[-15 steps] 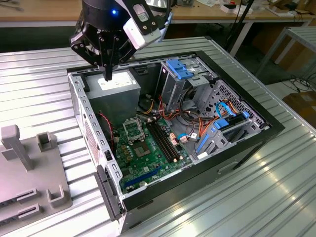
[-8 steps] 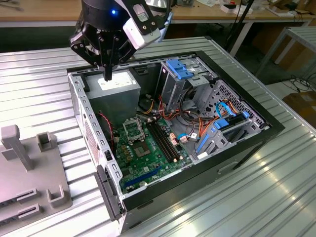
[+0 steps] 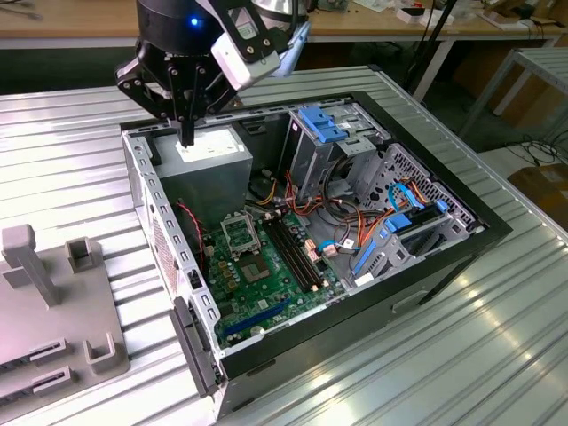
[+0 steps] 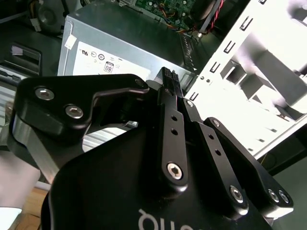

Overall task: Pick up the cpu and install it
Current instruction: 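Reach for the cpu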

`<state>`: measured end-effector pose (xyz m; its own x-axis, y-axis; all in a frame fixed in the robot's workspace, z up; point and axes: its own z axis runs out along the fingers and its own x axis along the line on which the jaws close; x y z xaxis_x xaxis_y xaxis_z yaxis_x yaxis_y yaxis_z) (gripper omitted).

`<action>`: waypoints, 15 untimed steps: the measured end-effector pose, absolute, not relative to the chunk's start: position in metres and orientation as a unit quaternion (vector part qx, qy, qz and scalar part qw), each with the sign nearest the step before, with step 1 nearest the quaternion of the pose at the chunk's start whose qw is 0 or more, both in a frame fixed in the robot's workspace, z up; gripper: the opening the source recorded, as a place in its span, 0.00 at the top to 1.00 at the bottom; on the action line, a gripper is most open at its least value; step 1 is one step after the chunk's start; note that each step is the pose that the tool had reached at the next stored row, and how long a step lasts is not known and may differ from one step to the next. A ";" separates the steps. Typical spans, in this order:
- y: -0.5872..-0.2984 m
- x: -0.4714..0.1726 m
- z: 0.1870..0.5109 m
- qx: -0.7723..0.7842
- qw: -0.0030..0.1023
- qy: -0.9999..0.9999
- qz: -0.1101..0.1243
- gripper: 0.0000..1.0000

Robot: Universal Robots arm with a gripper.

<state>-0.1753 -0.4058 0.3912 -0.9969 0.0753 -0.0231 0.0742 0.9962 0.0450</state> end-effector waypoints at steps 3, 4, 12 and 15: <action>-0.406 -0.178 0.391 0.037 0.012 0.999 0.022 0.89; -0.406 -0.179 0.391 0.037 0.012 0.999 0.022 0.89; -0.406 -0.187 0.391 0.037 0.012 0.999 0.022 0.89; -0.406 -0.190 0.391 0.037 0.012 0.999 0.022 0.89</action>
